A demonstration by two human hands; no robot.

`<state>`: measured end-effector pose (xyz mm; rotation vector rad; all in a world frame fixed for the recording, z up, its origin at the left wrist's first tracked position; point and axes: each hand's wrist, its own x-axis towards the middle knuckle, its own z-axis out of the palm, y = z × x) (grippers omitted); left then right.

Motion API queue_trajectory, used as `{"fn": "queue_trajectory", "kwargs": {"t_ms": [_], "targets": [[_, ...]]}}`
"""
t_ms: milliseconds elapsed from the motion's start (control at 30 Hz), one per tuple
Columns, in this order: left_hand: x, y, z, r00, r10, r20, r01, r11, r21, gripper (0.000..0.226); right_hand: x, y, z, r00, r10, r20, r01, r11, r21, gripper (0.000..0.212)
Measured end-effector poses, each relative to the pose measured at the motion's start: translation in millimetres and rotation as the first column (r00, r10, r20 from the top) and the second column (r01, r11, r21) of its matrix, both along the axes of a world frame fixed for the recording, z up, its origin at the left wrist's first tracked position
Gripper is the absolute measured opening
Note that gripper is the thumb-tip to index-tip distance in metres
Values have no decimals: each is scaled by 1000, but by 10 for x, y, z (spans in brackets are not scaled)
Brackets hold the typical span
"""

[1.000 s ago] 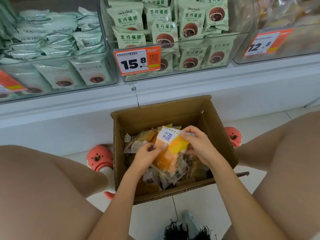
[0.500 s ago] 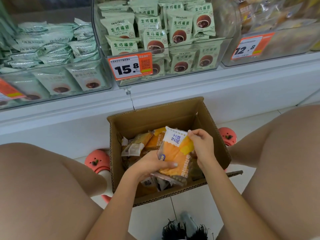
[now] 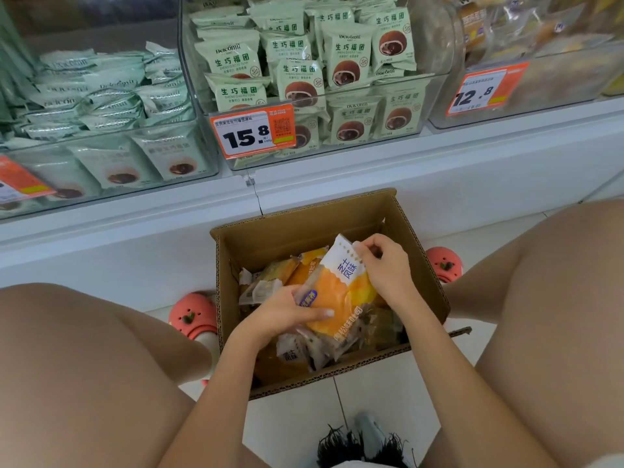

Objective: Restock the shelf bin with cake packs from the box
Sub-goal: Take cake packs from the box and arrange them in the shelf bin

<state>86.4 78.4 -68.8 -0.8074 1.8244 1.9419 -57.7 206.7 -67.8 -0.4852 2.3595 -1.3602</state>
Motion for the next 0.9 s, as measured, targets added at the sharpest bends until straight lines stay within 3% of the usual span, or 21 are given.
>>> {"fn": "queue_trajectory", "kwargs": {"t_ms": [133, 200, 267, 333, 367, 433, 467, 533, 633, 733, 767, 833, 900], "targets": [[3, -106, 175, 959, 273, -71, -268, 961, 73, 47, -54, -23, 191, 999, 40, -32, -42, 998, -40, 15], [-58, -188, 393, 951, 262, -166, -280, 955, -95, 33, -135, -38, 413, 989, 103, -107, -106, 994, -23, 4], [-158, -314, 681, 953, 149, -263, -237, 909, -344, 21, -225, -59, 776, 939, 195, -284, -203, 979, 3, 30], [-281, -426, 1043, 955, -10, -295, -159, 824, -544, 17, -265, -143, 1300, 793, 416, -445, -402, 906, 131, 65], [-349, -478, 1225, 949, -78, -305, -133, 780, -611, 15, -269, -220, 1563, 668, 564, -485, -483, 825, 295, 75], [-485, -547, 1622, 927, -170, -333, -125, 699, -704, 16, -257, -415, 1988, 372, 794, -481, -446, 607, 657, 75], [-545, -572, 1842, 917, -203, -343, -135, 652, -746, 18, -254, -511, 2167, 287, 851, -441, -377, 523, 764, 71], [-645, -642, 2262, 900, -255, -354, -159, 563, -811, 17, -321, -671, 2482, 246, 881, -404, -299, 466, 833, 60], [-737, -750, 2838, 824, -269, -499, -293, 550, -782, 27, -572, -748, 3023, 290, 825, -485, -349, 563, 749, 35], [-812, -861, 3422, 577, -150, -803, -598, 592, -540, 24, -899, -678, 3737, 436, 648, -625, -447, 758, 474, 28], [-844, -888, 3581, 502, -152, -852, -675, 546, -495, 18, -983, -640, 3946, 483, 563, -671, -490, 809, 325, 27], [-1011, -996, 3911, 417, -246, -875, -815, 326, -479, 17, -1206, -610, 4419, 495, 345, -798, -486, 871, 75, 29], [-1279, -1056, 4150, 493, -340, -801, -833, 81, -547, 22, -1429, -645, 4823, 416, 207, -886, -432, 902, 8, 31]]}}
